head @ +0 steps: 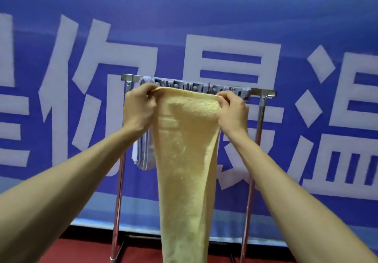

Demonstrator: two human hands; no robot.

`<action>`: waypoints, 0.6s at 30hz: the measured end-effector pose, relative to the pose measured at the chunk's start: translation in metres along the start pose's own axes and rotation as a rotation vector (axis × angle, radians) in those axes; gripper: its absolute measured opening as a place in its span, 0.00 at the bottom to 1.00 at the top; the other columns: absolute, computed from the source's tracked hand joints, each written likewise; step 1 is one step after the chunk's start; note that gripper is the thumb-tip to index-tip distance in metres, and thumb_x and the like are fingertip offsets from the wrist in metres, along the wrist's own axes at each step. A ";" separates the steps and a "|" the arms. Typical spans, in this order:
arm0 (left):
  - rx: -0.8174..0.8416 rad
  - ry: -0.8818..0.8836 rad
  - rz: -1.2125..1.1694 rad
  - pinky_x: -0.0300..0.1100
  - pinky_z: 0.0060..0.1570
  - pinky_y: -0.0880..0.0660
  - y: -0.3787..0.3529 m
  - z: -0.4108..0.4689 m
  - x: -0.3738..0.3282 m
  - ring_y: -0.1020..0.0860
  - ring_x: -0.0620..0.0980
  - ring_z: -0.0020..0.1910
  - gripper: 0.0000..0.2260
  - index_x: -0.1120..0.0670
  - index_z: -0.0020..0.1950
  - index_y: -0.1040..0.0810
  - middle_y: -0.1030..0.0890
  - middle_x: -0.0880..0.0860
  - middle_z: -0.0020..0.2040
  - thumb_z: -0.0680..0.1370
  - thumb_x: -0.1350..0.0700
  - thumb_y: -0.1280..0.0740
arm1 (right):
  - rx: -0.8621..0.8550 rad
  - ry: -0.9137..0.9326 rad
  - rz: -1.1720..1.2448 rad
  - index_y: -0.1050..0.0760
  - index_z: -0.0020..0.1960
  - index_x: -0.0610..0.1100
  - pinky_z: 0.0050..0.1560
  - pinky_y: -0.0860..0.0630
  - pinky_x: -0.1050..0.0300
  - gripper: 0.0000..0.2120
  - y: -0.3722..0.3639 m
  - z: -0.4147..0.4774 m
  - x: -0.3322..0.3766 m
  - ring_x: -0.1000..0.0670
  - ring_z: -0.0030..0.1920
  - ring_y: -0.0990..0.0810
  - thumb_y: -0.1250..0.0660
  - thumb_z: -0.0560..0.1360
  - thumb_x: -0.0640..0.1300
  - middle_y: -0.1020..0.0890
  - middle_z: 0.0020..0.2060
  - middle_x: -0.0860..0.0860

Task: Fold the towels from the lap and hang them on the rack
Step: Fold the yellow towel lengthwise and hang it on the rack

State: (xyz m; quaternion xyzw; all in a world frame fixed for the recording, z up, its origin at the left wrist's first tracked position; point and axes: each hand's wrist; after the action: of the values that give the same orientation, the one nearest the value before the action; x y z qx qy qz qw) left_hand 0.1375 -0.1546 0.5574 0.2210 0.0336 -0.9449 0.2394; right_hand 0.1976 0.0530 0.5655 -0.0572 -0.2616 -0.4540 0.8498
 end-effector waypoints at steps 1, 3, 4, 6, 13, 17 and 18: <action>0.022 0.000 0.063 0.43 0.39 0.25 -0.001 0.007 -0.005 0.21 0.50 0.40 0.06 0.55 0.48 0.16 0.16 0.52 0.41 0.77 0.57 0.33 | -0.026 0.017 0.022 0.21 0.50 0.40 0.43 0.27 0.56 0.09 0.004 0.007 0.008 0.51 0.43 0.23 0.40 0.79 0.37 0.20 0.41 0.50; 0.099 0.013 0.148 0.44 0.38 0.27 -0.001 0.016 -0.010 0.21 0.53 0.41 0.07 0.55 0.46 0.17 0.17 0.53 0.42 0.77 0.54 0.32 | -0.031 0.027 0.007 0.22 0.50 0.39 0.42 0.28 0.60 0.09 0.008 0.018 0.018 0.52 0.43 0.24 0.41 0.79 0.35 0.21 0.41 0.50; 0.097 0.021 0.125 0.45 0.39 0.26 -0.002 0.019 -0.012 0.20 0.53 0.43 0.07 0.55 0.46 0.17 0.17 0.53 0.43 0.77 0.53 0.32 | -0.032 0.038 -0.017 0.22 0.50 0.38 0.38 0.30 0.63 0.09 0.009 0.022 0.020 0.53 0.41 0.26 0.42 0.79 0.35 0.22 0.40 0.49; 0.076 0.069 0.049 0.47 0.44 0.24 -0.005 0.025 -0.016 0.20 0.53 0.46 0.06 0.55 0.47 0.17 0.17 0.52 0.46 0.76 0.54 0.32 | -0.051 0.056 -0.039 0.23 0.50 0.38 0.35 0.37 0.61 0.09 0.012 0.030 0.021 0.54 0.39 0.29 0.43 0.80 0.34 0.22 0.40 0.46; 0.110 0.245 -0.040 0.46 0.45 0.25 -0.006 0.026 -0.031 0.25 0.47 0.38 0.06 0.57 0.48 0.16 0.19 0.52 0.40 0.77 0.56 0.32 | -0.014 0.049 -0.068 0.23 0.49 0.39 0.41 0.28 0.51 0.09 0.020 0.038 0.022 0.48 0.44 0.24 0.42 0.80 0.36 0.21 0.42 0.47; 0.296 0.251 -0.114 0.45 0.39 0.24 -0.007 0.014 -0.027 0.26 0.46 0.35 0.07 0.57 0.47 0.18 0.22 0.50 0.35 0.78 0.56 0.33 | 0.126 -0.137 -0.103 0.25 0.47 0.39 0.39 0.34 0.56 0.11 0.024 0.035 0.004 0.49 0.45 0.26 0.45 0.81 0.39 0.22 0.45 0.46; 0.327 0.264 -0.138 0.43 0.37 0.24 -0.007 0.010 -0.025 0.25 0.46 0.35 0.07 0.57 0.47 0.18 0.22 0.50 0.36 0.78 0.56 0.34 | 0.173 -0.166 -0.117 0.25 0.47 0.37 0.38 0.34 0.55 0.12 0.024 0.031 -0.002 0.48 0.44 0.26 0.46 0.81 0.39 0.22 0.45 0.44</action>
State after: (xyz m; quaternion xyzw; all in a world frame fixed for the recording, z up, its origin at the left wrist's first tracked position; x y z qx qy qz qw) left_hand 0.1498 -0.1395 0.5771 0.3758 -0.0738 -0.9147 0.1286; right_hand 0.2042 0.0789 0.5950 -0.0057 -0.3724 -0.4719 0.7991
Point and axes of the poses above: each hand's wrist, its own z-axis towards the middle knuckle, its own y-axis out of the back of the hand, x = y × z
